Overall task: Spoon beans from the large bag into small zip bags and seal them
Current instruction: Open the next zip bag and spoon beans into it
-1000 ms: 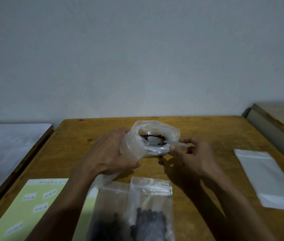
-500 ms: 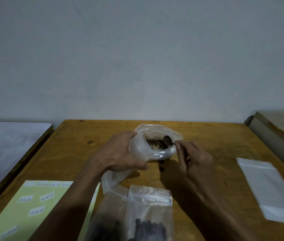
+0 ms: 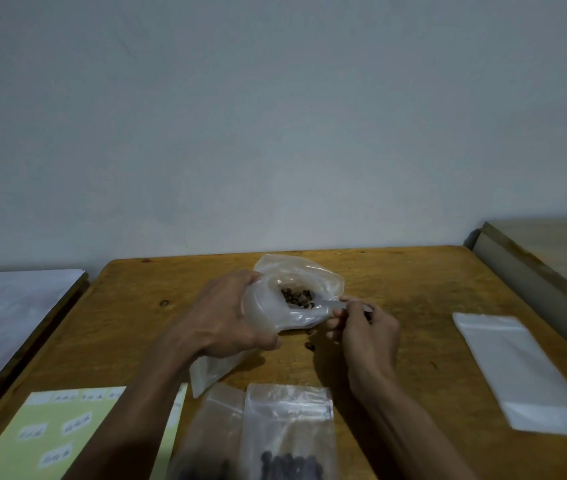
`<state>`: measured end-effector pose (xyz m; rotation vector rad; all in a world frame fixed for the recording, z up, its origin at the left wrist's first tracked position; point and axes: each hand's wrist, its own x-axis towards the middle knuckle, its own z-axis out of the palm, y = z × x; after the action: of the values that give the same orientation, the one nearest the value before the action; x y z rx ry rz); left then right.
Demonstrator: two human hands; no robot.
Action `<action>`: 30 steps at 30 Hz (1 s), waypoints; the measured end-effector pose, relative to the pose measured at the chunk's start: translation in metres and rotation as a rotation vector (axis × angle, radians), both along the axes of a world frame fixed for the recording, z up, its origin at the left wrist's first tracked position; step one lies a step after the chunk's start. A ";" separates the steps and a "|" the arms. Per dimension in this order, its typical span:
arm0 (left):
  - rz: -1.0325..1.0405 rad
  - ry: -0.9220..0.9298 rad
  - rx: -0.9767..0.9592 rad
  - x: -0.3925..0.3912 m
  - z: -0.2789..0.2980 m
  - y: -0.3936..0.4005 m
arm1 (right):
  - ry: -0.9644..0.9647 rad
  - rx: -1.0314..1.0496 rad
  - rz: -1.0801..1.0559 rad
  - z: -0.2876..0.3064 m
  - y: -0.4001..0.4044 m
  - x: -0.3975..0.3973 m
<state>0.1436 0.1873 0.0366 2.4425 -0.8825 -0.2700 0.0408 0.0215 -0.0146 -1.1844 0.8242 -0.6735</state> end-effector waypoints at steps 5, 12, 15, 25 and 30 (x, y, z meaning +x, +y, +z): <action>0.056 0.035 0.024 0.006 -0.013 0.004 | -0.045 -0.010 0.014 0.016 -0.011 -0.009; 0.055 0.036 -0.056 0.010 -0.020 0.003 | -0.151 -0.103 0.138 0.046 -0.005 -0.024; 0.053 0.028 -0.054 0.010 -0.020 0.004 | -0.107 -0.365 0.263 0.047 0.006 -0.027; 0.055 0.016 -0.060 0.005 -0.018 0.001 | 0.124 -1.049 0.134 -0.007 -0.006 -0.010; 0.004 0.007 -0.076 0.002 -0.012 -0.004 | 0.096 -0.395 0.119 -0.011 0.011 -0.003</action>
<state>0.1458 0.1835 0.0244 2.3720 -0.8687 -0.2388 0.0374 0.0322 -0.0259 -1.6204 0.7112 -0.7050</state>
